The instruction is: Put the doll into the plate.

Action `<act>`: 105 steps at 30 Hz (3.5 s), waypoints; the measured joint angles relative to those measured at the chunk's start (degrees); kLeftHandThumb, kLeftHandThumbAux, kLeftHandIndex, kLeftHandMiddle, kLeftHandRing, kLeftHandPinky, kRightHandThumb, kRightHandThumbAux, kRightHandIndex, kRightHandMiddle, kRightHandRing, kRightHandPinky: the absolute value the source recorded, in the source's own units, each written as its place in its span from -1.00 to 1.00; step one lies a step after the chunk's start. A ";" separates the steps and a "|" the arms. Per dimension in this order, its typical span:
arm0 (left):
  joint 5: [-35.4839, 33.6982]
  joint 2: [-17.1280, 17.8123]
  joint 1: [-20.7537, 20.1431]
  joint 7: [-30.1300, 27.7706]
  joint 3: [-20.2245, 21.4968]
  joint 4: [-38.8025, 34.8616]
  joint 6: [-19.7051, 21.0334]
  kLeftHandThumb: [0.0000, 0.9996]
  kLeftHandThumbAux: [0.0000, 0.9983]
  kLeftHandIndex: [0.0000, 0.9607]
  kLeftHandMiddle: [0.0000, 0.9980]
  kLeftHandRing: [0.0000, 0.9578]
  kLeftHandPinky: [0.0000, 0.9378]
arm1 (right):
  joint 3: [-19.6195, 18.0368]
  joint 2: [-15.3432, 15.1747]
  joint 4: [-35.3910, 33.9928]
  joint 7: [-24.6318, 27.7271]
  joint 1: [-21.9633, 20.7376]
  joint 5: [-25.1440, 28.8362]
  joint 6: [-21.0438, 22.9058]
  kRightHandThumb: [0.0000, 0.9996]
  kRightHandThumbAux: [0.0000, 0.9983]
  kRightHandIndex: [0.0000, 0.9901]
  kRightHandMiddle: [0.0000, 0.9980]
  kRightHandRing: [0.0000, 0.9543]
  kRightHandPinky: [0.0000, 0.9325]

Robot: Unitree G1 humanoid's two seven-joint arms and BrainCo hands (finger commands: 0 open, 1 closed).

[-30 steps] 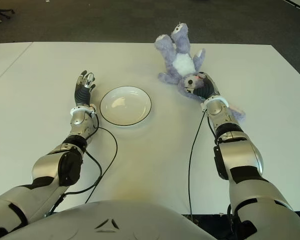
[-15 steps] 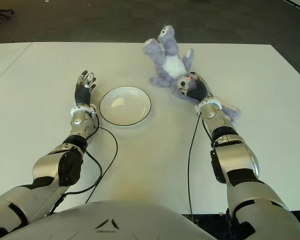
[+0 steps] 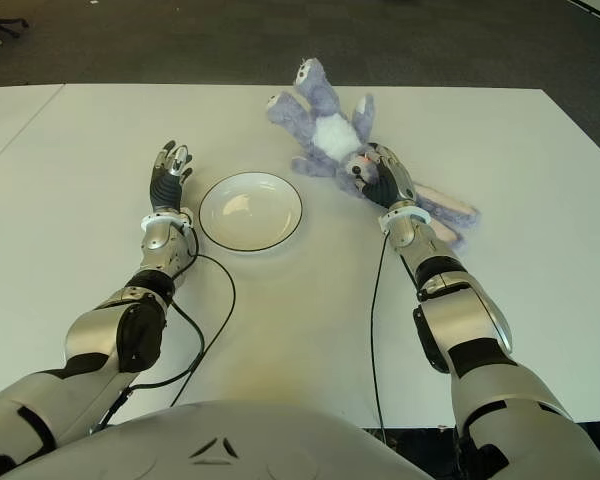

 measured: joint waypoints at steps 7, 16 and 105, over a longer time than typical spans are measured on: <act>-0.15 -0.13 -0.09 0.00 0.01 -0.02 0.00 -1.00 -0.03 -0.75 -0.66 -0.68 -0.73 | -2.62 0.46 0.21 1.55 0.30 2.67 -0.58 0.55 0.44 0.61 0.77 0.84 0.89; -0.94 -0.37 -0.12 -0.79 0.22 -0.06 0.00 -1.00 -0.01 -0.73 -0.63 -0.65 -0.71 | -5.76 0.06 0.00 5.26 0.78 5.97 -2.61 0.41 0.47 0.61 0.77 0.85 0.89; -1.37 -0.78 -0.26 -1.21 1.17 -0.35 0.00 -1.00 -0.03 -0.79 -0.70 -0.72 -0.74 | -21.26 -3.59 -38.63 5.77 12.78 2.79 -19.12 0.05 0.47 0.57 0.77 0.85 0.88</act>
